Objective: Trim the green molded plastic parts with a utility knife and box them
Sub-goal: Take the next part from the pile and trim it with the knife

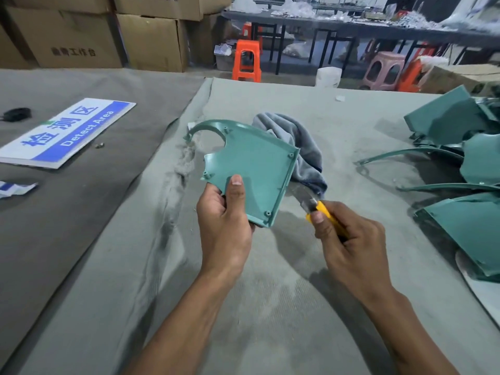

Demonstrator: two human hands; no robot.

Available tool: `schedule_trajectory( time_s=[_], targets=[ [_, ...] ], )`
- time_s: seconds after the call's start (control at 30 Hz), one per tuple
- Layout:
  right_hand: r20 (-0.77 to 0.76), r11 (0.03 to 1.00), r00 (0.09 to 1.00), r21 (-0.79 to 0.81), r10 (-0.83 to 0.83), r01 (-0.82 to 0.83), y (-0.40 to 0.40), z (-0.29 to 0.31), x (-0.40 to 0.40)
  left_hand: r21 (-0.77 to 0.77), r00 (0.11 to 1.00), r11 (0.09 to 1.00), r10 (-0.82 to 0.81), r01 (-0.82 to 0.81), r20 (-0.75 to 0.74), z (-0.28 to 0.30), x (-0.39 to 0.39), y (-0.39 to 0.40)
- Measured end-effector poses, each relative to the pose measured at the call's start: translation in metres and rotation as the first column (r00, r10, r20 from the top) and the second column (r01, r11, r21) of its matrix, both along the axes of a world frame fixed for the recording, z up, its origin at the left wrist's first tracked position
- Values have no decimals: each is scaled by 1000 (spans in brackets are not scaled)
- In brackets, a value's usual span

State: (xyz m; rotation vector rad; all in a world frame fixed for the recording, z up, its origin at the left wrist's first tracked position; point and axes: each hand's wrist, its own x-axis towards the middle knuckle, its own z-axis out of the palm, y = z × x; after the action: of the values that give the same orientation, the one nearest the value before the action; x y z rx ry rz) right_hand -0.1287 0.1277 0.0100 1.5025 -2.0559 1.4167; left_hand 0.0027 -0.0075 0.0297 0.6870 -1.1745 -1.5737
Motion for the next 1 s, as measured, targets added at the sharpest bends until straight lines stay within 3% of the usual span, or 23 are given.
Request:
schedule_trajectory(
  time_s=[0.2, 0.43, 0.57, 0.63, 0.7, 0.83, 0.87, 1.0],
  targets=[
    [-16, 971, 971, 20, 240, -239, 6, 4, 0, -18, 1000, 1000, 5, -4, 21, 2, 0, 1],
    [104, 997, 994, -79, 26, -18, 10, 8, -14, -73, 998, 997, 24, -19, 66, -3, -2, 1],
    [49, 966, 965, -5, 259, -259, 13, 9, -12, -89, 995, 995, 52, -44, 82, -4, -2, 0],
    [36, 952, 954, 56, 299, -301, 10, 6, -9, -105, 994, 993, 56, -46, 94, -5, -2, 1],
    [20, 970, 971, 54, 236, -237, 8, 3, -10, -111, 995, 993, 45, -34, 94, -5, -3, 2],
    [-13, 996, 996, -24, -89, 89, 10, 4, -18, -112, 996, 994, 27, -17, 83, -5, -3, 4],
    [-16, 996, 996, -40, -83, 83, 11, 4, -18, -110, 997, 994, 21, -13, 70, -5, -3, 4],
    [2, 962, 962, 4, 271, -271, 14, 8, -12, -108, 1000, 994, -24, 25, 10, -3, -3, 5]
  ],
)
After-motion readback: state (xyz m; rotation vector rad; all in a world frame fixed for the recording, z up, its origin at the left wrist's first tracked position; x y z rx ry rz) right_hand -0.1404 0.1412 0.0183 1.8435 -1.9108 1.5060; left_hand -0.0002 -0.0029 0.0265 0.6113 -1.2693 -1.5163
